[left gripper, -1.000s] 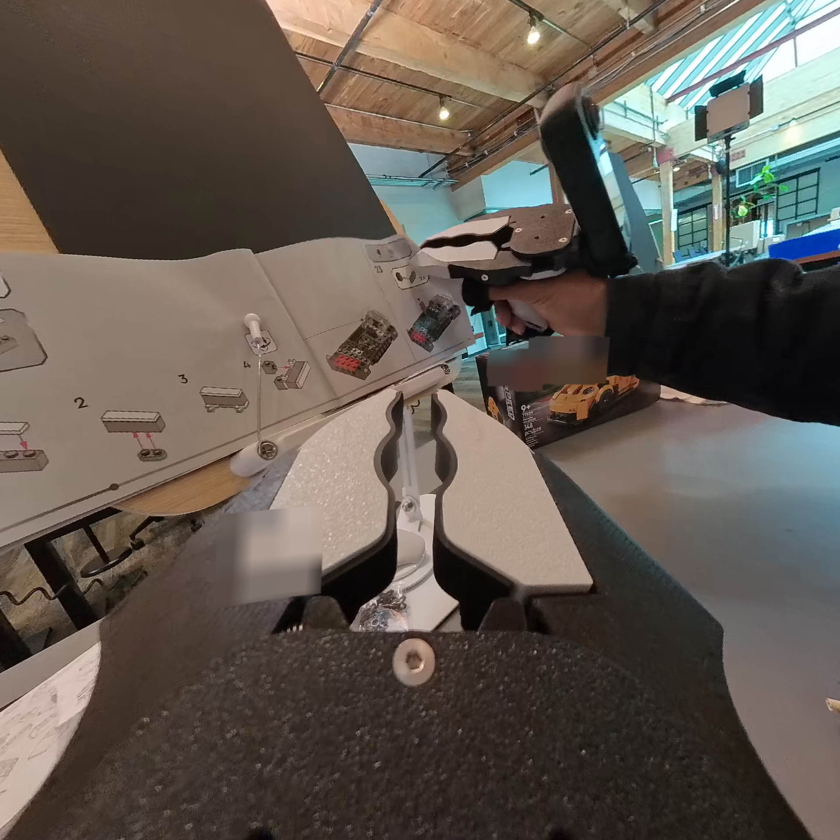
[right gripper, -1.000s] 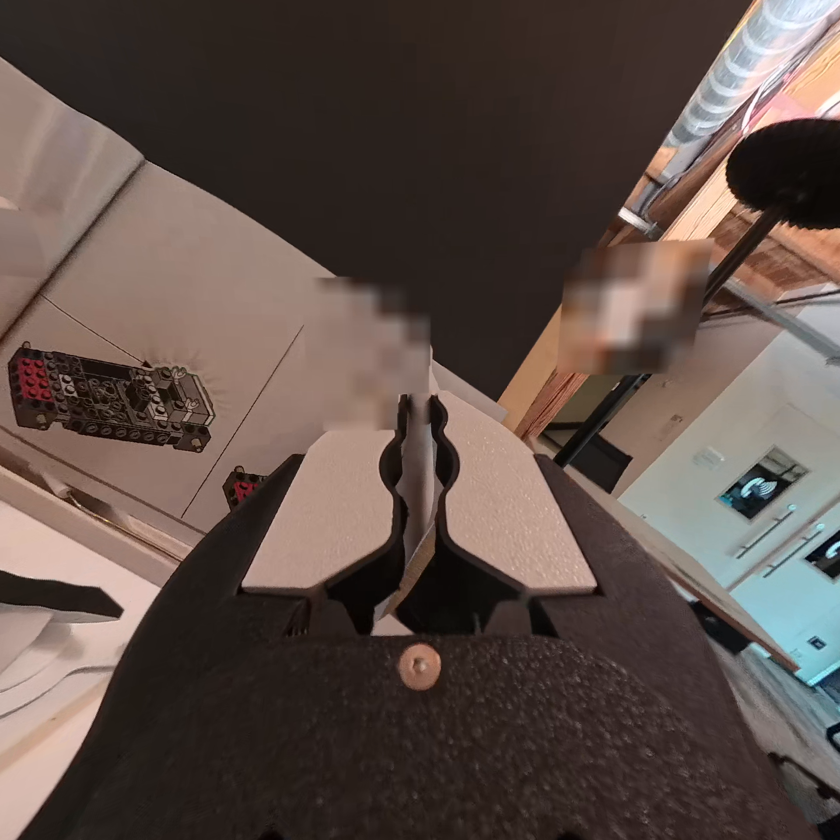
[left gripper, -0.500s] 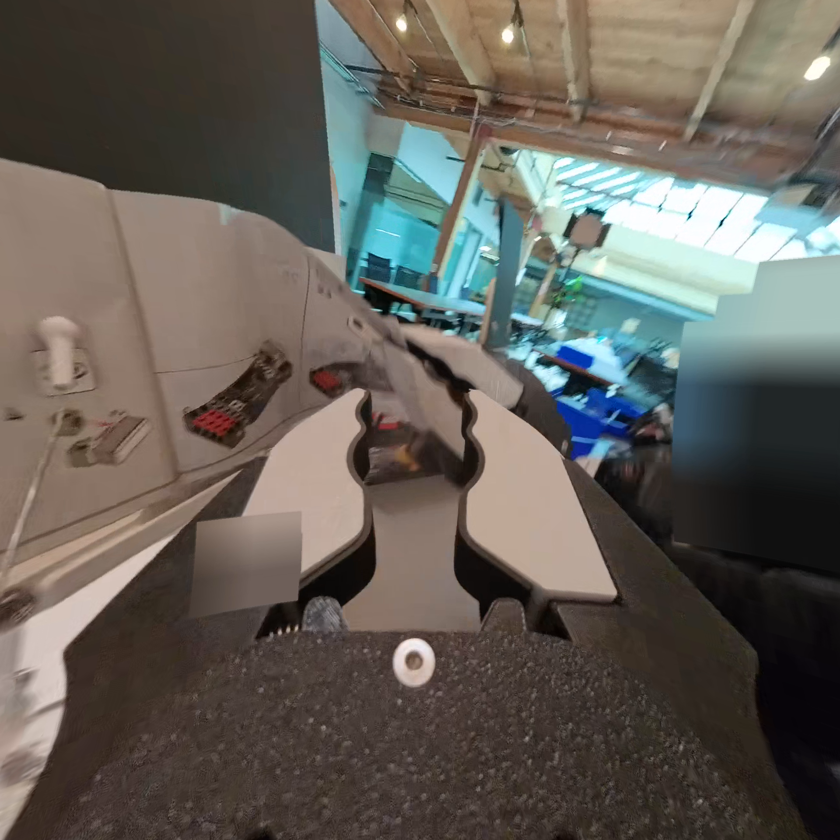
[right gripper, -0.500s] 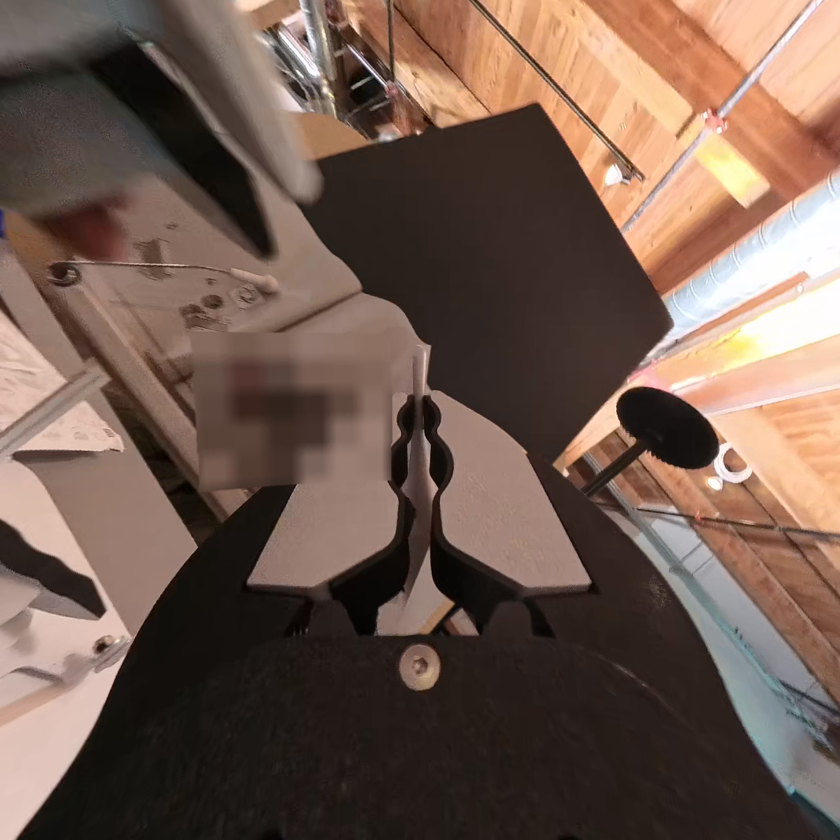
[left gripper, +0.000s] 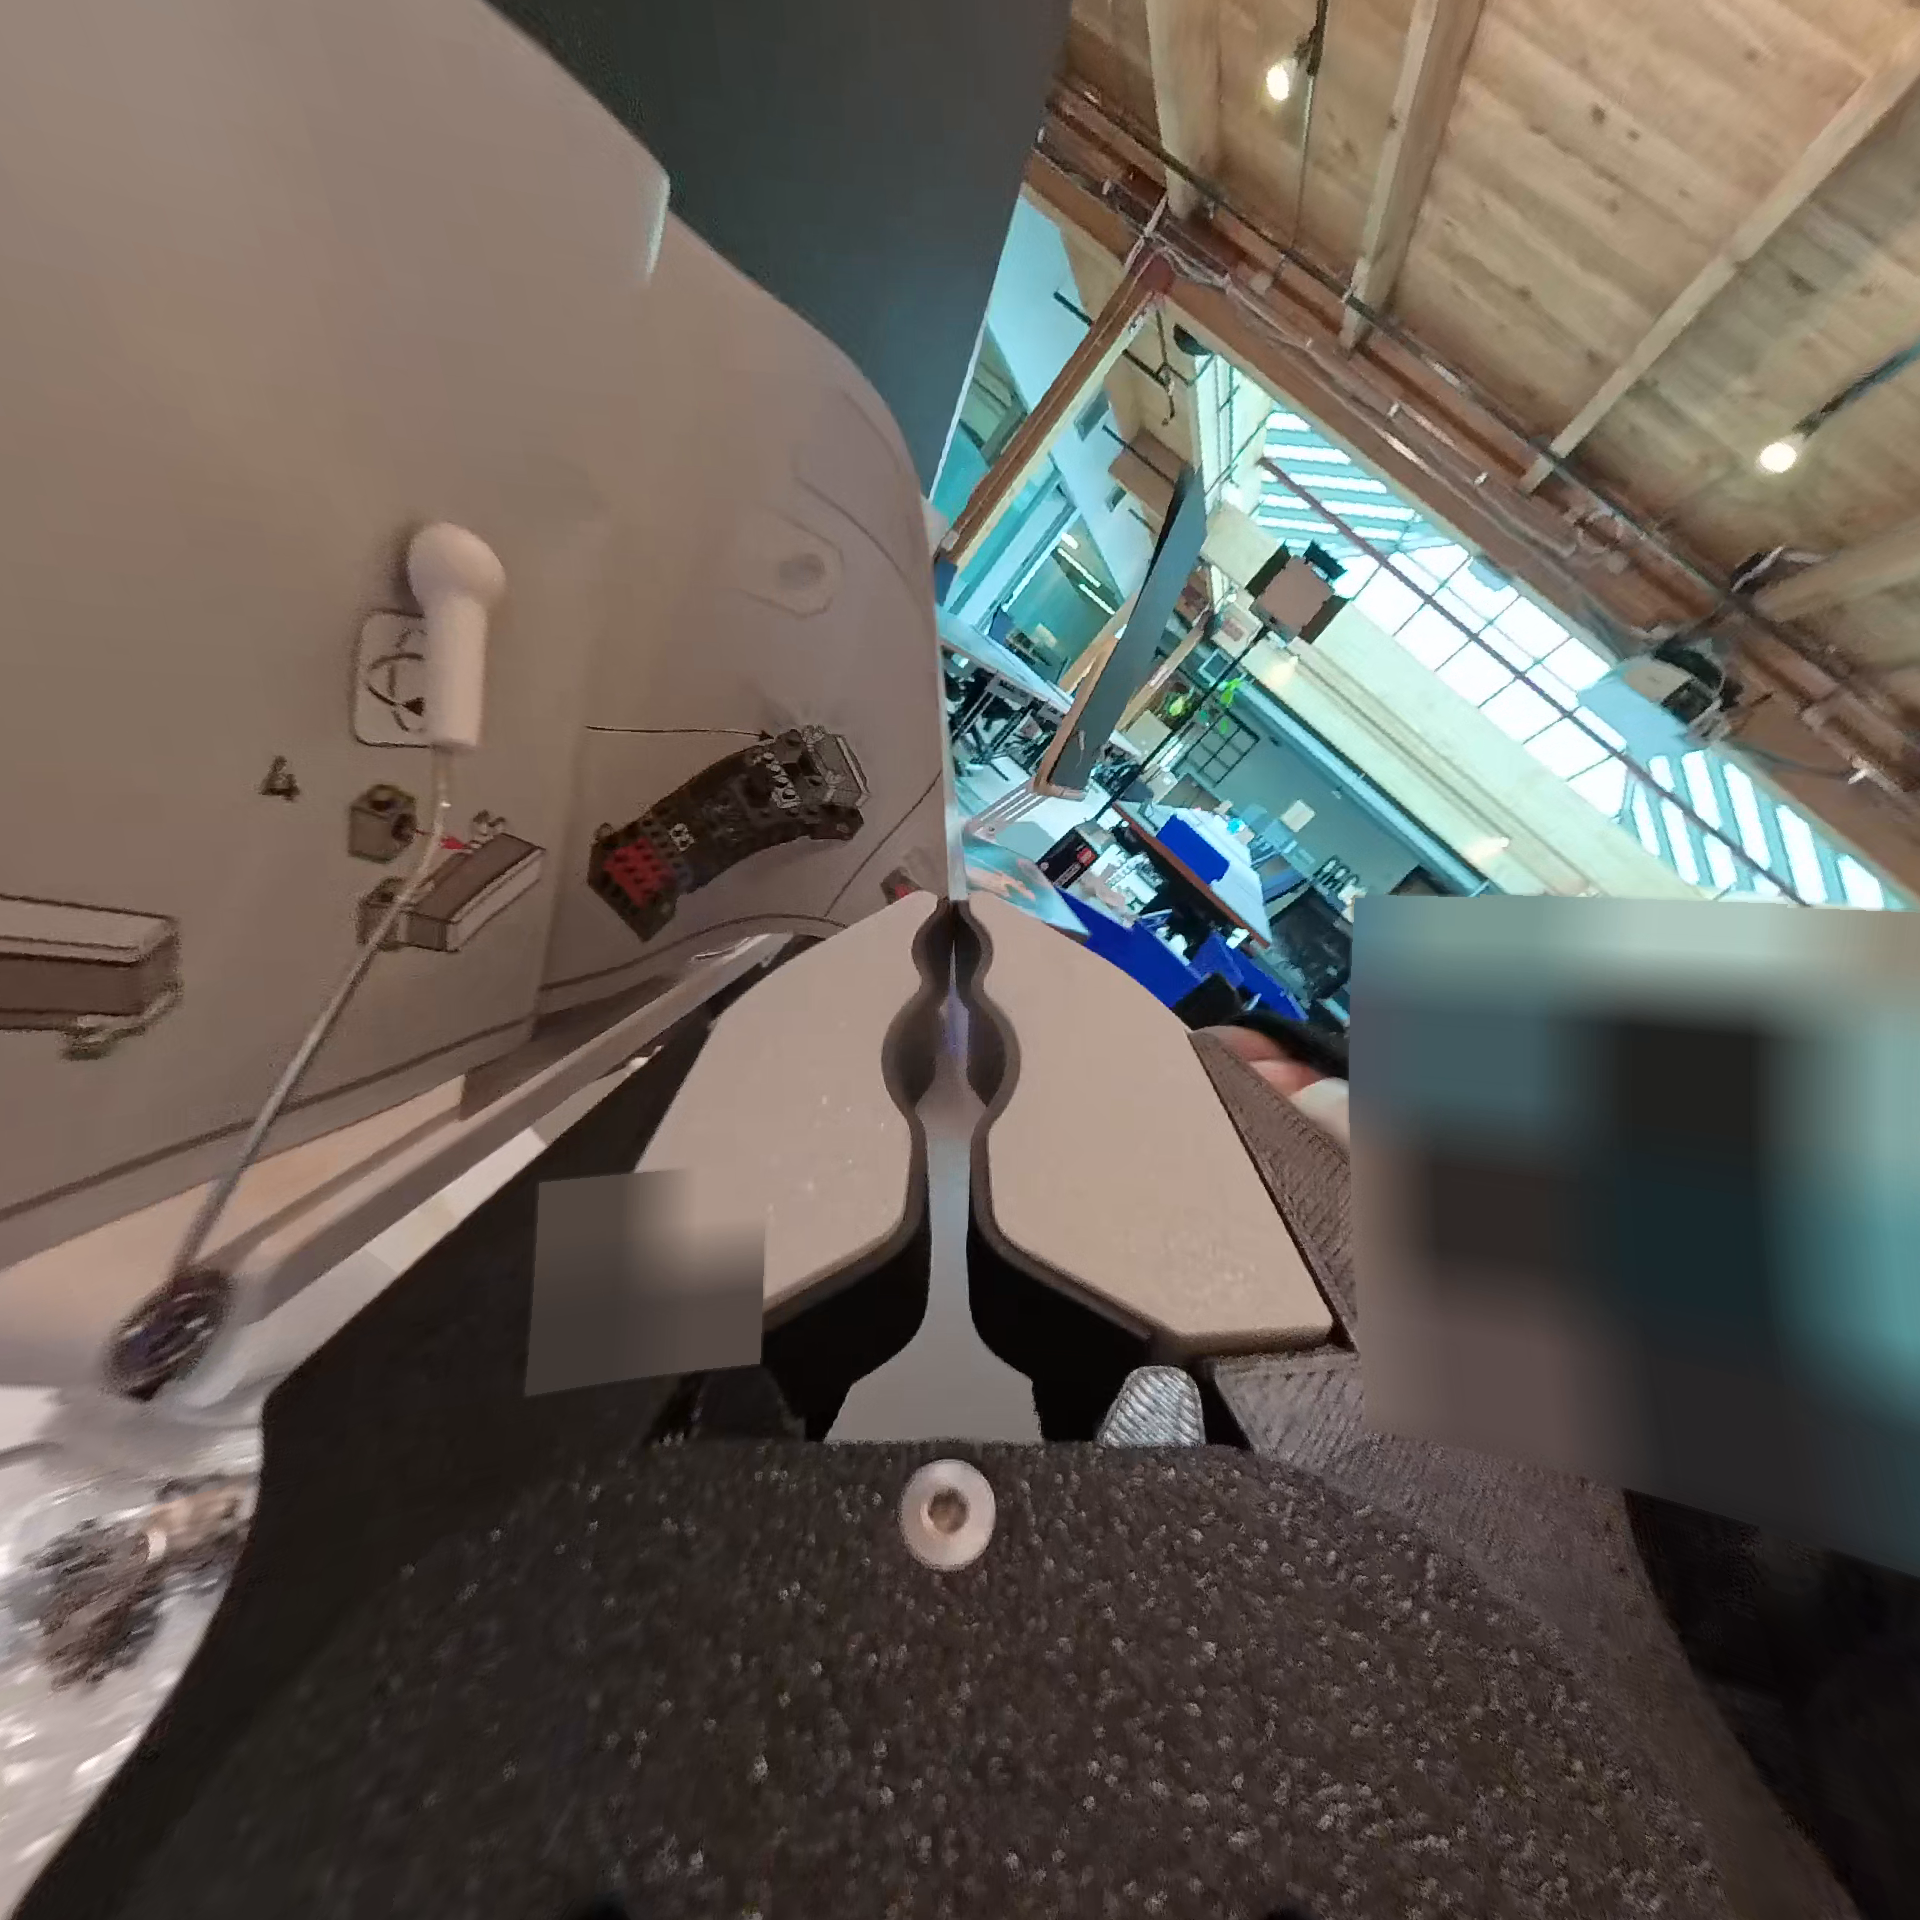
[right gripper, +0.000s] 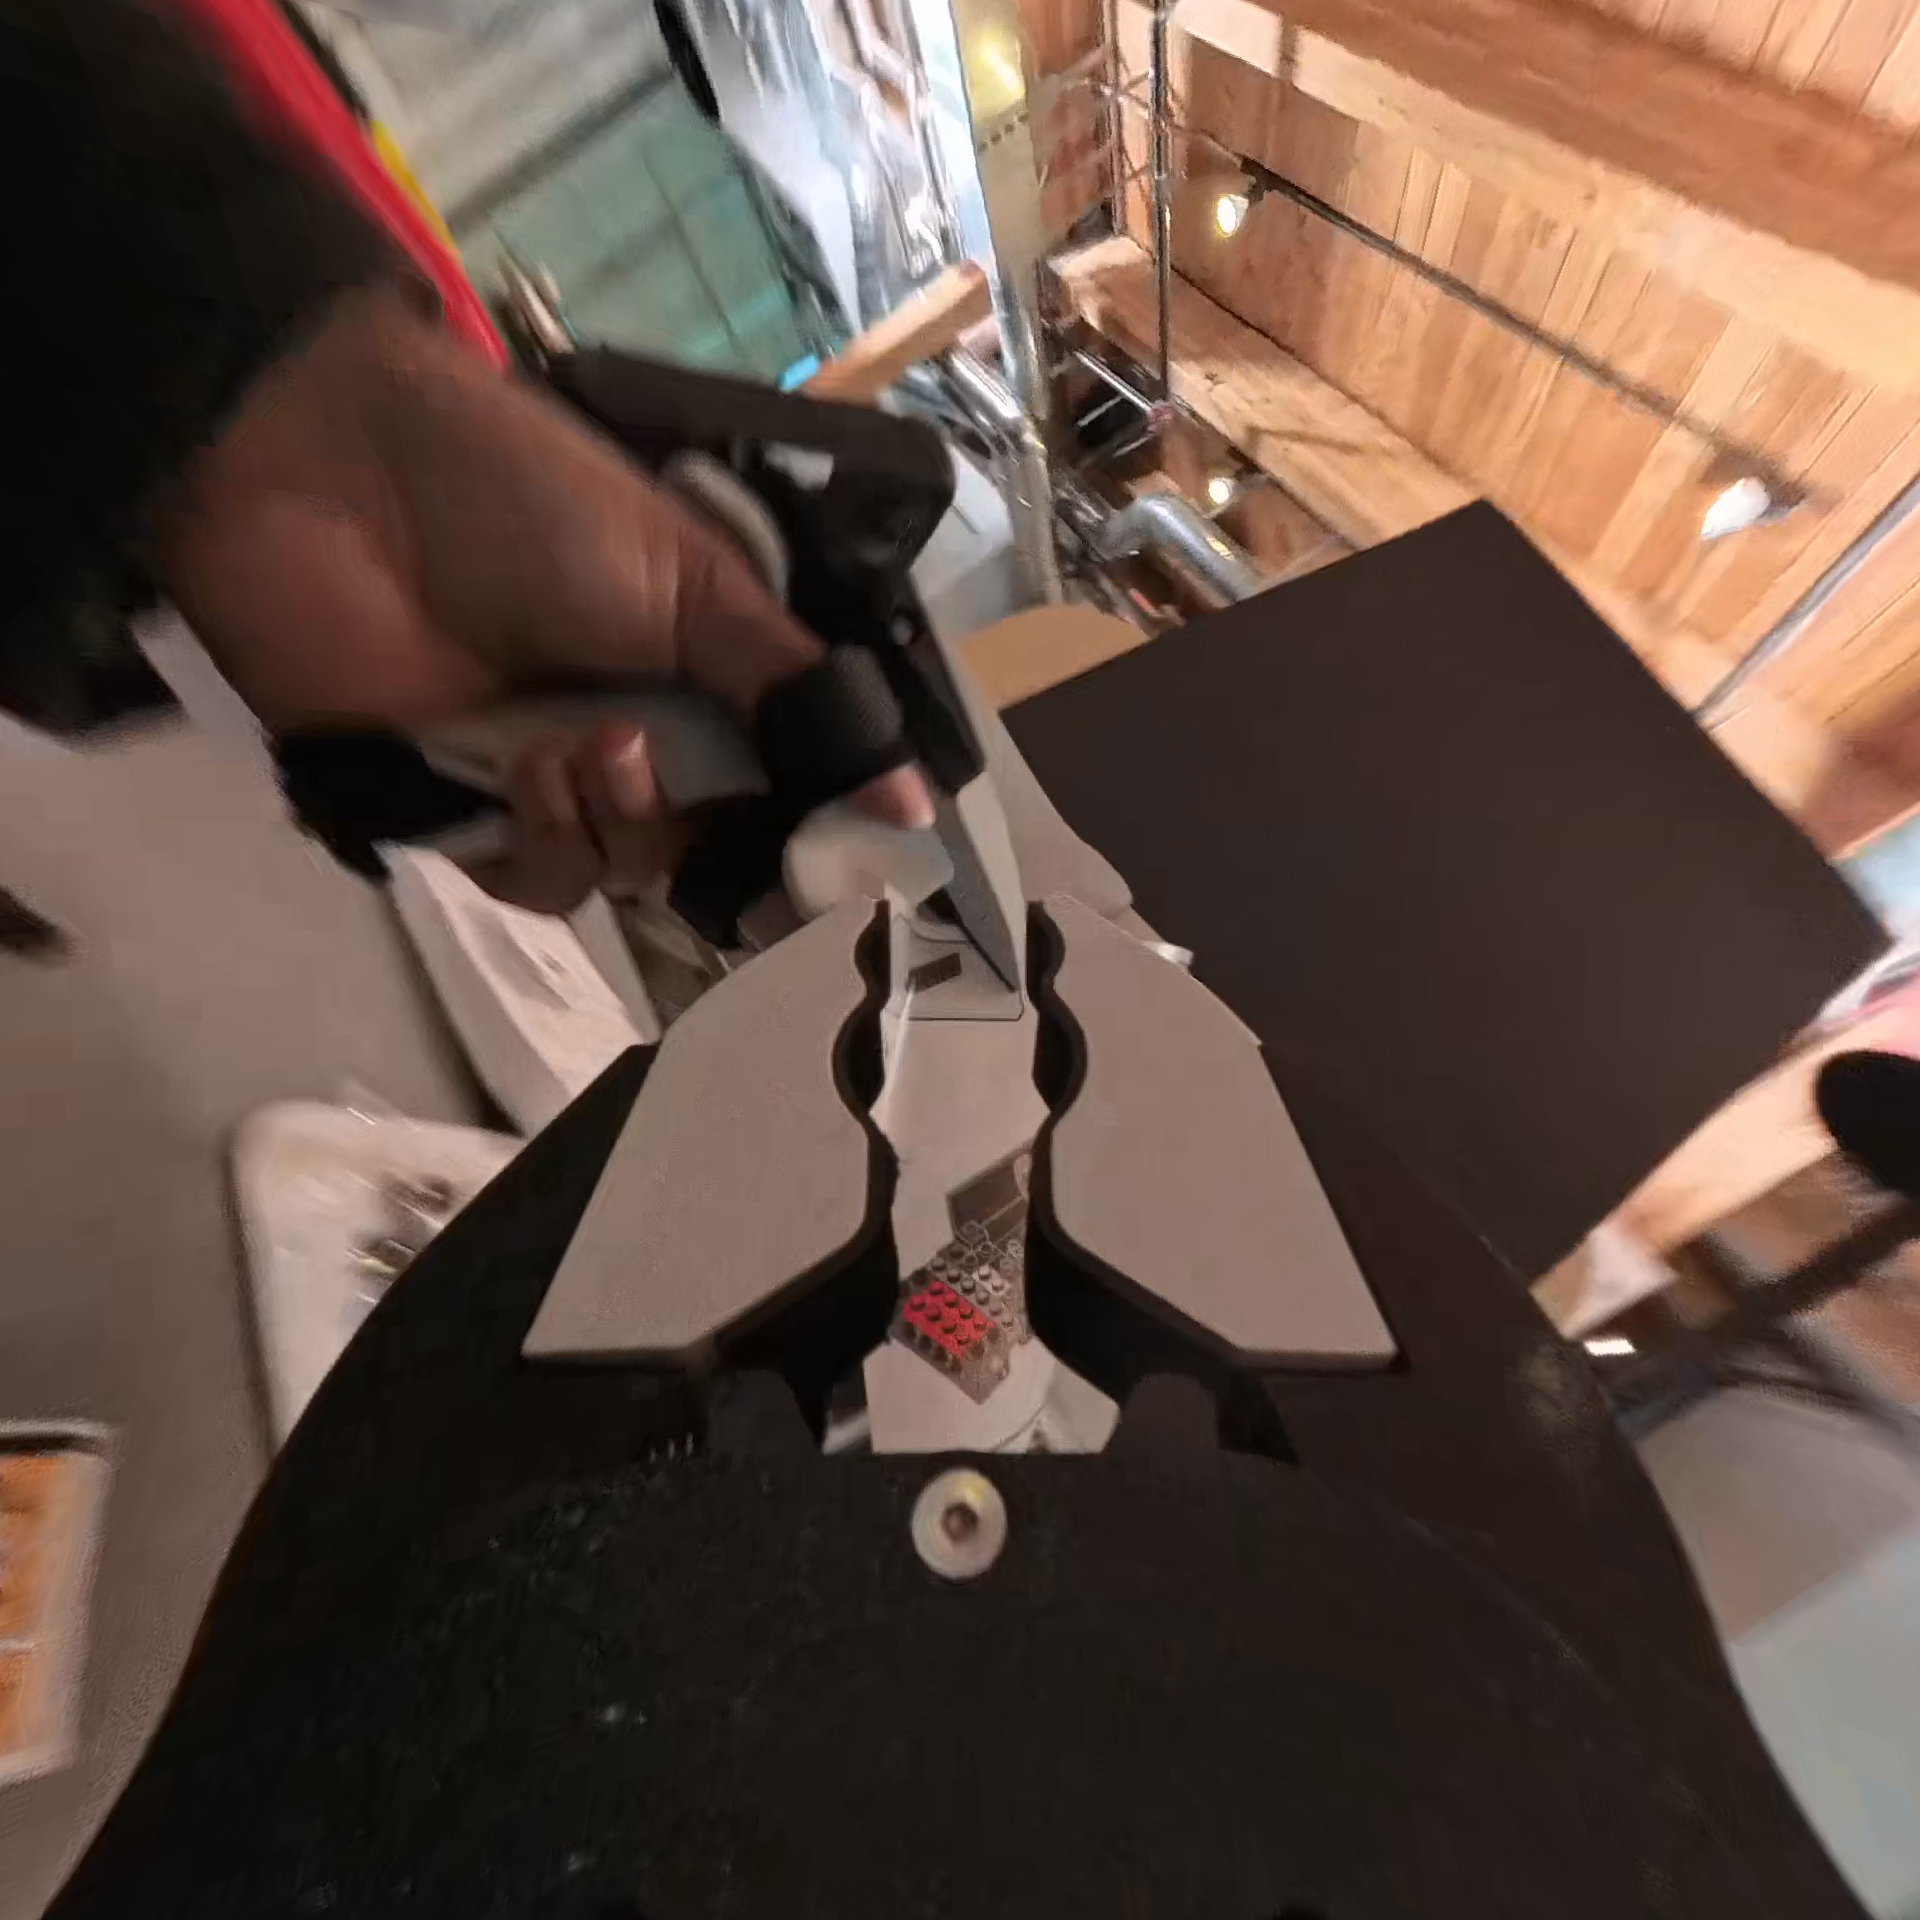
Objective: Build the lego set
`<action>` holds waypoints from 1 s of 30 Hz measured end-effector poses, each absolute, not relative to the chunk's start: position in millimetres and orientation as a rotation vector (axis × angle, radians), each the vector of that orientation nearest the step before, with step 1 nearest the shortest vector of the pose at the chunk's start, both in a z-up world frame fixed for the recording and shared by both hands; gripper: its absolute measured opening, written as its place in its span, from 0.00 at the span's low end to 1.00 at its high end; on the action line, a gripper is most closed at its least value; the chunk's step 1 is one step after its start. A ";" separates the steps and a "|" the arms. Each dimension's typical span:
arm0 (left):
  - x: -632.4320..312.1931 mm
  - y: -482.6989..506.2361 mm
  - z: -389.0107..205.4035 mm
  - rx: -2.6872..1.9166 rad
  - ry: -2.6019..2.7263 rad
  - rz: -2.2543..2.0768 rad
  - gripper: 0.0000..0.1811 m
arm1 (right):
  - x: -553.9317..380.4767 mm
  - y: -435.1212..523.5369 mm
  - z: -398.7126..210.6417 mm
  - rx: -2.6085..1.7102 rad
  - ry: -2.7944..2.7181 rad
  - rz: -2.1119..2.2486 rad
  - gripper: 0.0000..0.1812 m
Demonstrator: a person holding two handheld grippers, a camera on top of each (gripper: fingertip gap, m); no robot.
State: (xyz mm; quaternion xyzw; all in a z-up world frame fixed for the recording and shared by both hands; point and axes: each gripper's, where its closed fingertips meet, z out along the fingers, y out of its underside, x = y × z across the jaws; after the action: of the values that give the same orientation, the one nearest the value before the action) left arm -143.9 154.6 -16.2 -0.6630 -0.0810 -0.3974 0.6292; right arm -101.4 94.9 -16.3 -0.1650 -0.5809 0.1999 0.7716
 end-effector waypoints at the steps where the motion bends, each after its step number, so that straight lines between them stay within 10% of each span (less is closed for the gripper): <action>1: -146.6 150.4 -15.8 -1.525 -0.167 -0.886 0.00 | -94.8 90.6 -9.0 -0.412 -1.261 0.519 0.16; 7: -153.6 135.7 0.4 -1.487 -0.149 -0.878 0.00 | -98.2 115.9 -32.8 -0.705 -1.405 0.497 0.41; 14: -151.4 126.8 18.1 -1.425 -0.192 -0.980 0.00 | -96.1 116.8 -43.6 -0.468 -1.193 0.035 0.33; 19: -153.1 124.2 27.0 -1.413 -0.194 -0.955 0.07 | -87.5 124.4 -22.6 -0.392 -1.053 -0.038 0.00; 22: -176.7 110.7 44.1 -1.338 -0.194 -0.828 0.22 | -84.7 126.0 -13.4 -0.438 -1.041 0.020 0.00; 30: -227.1 118.2 -22.7 -1.806 0.078 0.174 0.18 | -86.7 129.5 -6.1 -0.645 -1.030 0.340 0.00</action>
State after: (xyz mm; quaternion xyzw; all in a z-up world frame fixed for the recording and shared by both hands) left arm -227.1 118.2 -22.7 -0.7841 0.0339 0.0756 0.6151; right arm -86.7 129.5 -6.1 -0.3015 -0.4817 0.1589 0.8074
